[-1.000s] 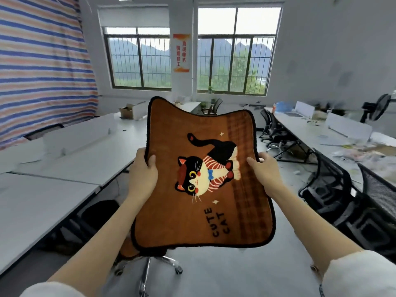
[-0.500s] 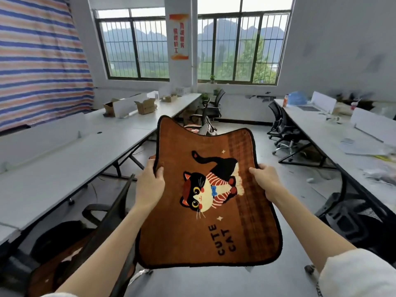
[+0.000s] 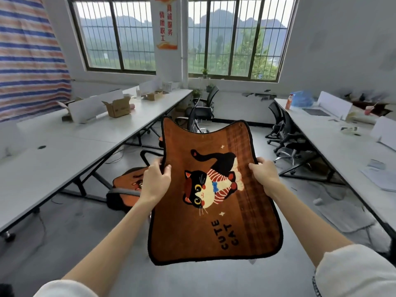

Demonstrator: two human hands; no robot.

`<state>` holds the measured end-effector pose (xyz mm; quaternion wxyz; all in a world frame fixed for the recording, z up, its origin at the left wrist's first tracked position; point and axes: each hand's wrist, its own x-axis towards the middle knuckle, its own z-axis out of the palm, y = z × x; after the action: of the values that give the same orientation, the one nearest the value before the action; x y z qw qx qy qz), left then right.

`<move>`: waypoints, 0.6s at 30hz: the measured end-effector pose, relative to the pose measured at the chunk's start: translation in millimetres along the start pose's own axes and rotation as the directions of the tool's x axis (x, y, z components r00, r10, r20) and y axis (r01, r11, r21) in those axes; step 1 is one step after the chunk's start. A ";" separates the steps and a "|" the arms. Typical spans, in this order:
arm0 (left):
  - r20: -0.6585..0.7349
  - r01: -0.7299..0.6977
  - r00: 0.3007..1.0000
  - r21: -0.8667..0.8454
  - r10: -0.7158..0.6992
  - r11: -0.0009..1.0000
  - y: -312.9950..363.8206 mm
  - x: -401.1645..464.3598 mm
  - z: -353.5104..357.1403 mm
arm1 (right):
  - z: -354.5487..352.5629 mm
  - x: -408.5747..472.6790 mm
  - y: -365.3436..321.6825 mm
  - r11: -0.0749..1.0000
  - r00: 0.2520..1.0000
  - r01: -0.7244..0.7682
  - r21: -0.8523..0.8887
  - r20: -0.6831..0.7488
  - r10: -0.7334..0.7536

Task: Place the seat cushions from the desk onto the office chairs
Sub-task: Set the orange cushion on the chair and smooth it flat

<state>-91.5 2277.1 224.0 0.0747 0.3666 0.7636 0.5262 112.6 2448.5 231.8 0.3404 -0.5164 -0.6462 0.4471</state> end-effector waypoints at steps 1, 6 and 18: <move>0.015 -0.008 1.000 0.003 0.008 1.000 3.9 30.3 25.1 | -2.3 36.4 -1.8 1.000 1.000 -0.003 0.003 -0.028 0.003; 0.059 0.000 0.998 -0.022 0.002 1.000 10.4 156.5 136.7 | -8.0 202.3 9.9 1.000 0.996 -0.015 -0.003 -0.093 0.015; 0.010 0.082 0.997 -0.031 -0.082 0.996 29.3 455.9 360.3 | -1.5 586.8 -9.3 0.999 0.999 0.032 -0.012 -0.034 -0.033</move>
<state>-225.5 2843.2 216.2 0.1053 0.3359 0.7694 0.5330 -27.2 3018.5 228.2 0.3554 -0.5153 -0.6513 0.4289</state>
